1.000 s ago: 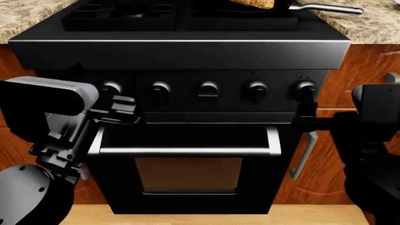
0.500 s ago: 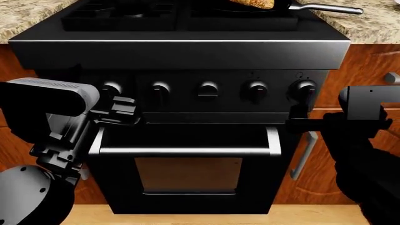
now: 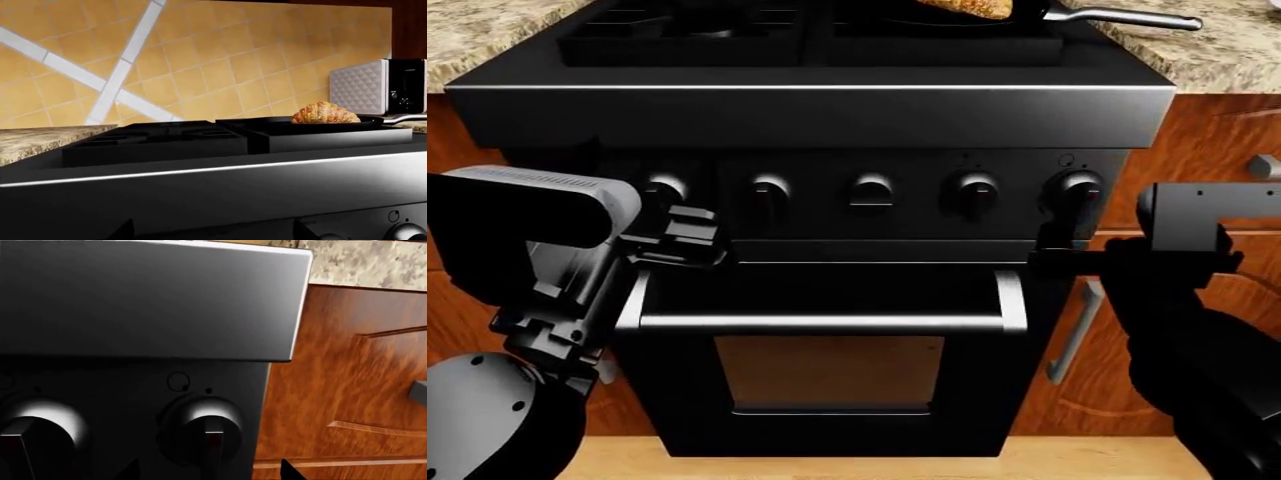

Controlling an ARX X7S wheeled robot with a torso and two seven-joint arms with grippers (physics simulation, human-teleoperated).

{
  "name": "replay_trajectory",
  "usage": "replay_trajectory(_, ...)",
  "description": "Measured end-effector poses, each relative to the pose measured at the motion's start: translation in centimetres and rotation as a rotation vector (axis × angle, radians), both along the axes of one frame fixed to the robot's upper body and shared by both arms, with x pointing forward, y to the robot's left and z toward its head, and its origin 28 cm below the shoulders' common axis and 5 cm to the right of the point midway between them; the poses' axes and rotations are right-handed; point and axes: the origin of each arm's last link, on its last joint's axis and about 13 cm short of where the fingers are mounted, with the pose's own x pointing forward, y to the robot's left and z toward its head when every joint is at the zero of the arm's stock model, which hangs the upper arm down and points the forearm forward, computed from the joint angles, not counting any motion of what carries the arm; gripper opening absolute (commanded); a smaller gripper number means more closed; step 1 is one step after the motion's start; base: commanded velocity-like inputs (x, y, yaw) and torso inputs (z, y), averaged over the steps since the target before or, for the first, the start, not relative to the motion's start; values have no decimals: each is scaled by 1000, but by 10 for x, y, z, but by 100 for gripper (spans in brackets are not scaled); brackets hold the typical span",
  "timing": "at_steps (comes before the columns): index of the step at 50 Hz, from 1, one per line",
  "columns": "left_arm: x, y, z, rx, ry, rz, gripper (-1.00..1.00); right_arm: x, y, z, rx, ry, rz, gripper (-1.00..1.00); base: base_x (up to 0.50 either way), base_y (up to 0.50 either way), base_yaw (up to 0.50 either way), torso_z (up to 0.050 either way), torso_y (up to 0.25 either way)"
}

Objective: Pick the croissant and place it on the pan. Then turn on the stove to warm the croissant.

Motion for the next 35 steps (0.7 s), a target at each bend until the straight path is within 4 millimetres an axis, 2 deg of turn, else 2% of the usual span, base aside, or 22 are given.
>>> replay_trajectory(35, 1, 1, -3, 0, 8, 9, 100, 16, 1, -11, 29, 28, -2, 100, 0, 0, 0, 0, 0)
